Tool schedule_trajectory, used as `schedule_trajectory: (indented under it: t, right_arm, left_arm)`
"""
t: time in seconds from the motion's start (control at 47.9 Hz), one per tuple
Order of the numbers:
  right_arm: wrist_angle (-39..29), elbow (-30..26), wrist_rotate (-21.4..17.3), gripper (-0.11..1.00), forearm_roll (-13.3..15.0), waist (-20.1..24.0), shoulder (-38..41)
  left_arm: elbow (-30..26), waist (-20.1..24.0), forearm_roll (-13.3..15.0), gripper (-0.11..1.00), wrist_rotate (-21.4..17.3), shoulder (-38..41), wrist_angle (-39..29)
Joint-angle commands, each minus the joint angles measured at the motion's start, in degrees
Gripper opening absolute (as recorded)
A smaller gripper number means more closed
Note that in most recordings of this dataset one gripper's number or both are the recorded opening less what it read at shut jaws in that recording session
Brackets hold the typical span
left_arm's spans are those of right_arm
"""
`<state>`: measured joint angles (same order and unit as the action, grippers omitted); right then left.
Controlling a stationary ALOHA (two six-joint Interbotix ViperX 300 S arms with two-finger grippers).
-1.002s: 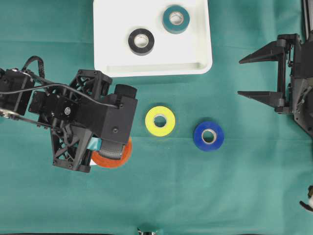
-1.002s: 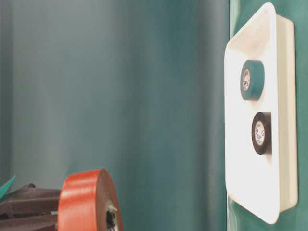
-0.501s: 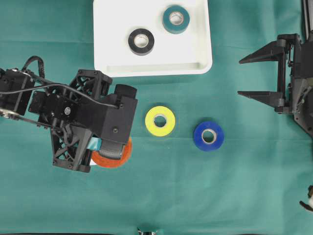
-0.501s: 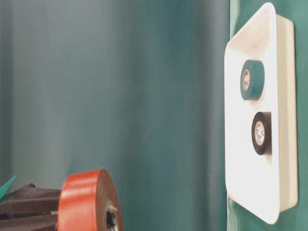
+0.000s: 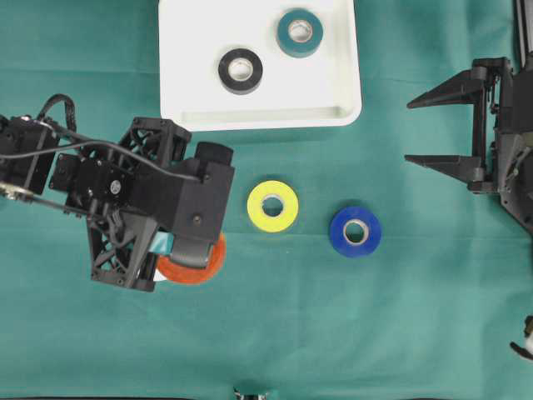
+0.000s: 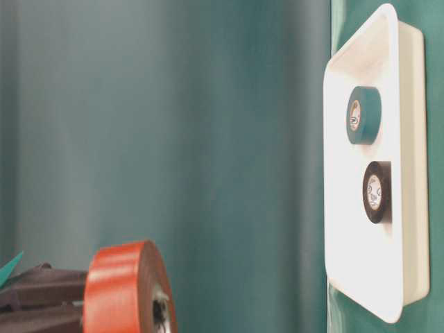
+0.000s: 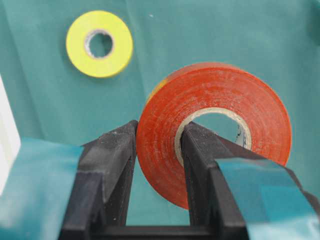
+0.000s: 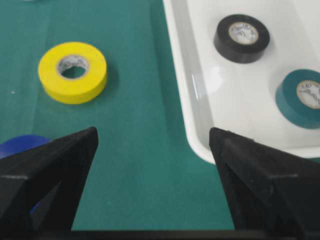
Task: Pick up the tape from a random location and place it into the white case.
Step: 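Lift the orange-red roll and carry it to the white tray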
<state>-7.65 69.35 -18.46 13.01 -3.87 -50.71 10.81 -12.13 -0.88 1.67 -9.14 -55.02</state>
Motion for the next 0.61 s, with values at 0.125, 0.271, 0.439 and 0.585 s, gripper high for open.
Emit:
schedule_trajectory:
  t: [0.125, 0.271, 0.439, 0.585]
  right_arm:
    - [0.3, -1.5, 0.2, 0.90, 0.5, -0.1, 0.4]
    - [0.1, -1.5, 0.2, 0.90, 0.6, -0.1, 0.4]
    - [-0.3, -1.5, 0.2, 0.90, 1.1, -0.1, 0.4]
    - [-0.5, -1.5, 0.2, 0.90, 1.1, -0.1, 0.4]
  left_arm:
    - [1.8, 6.1, -0.2, 0.22, -0.1, -1.5, 3.7]
    - [3.1, 11.5, -0.2, 0.22, -0.3, -1.4, 4.7]
    - [4.5, 19.1, -0.2, 0.22, -2.1, -1.1, 6.5]
    - [4.8, 24.3, -0.2, 0.22, -4.5, -0.8, 8.4]
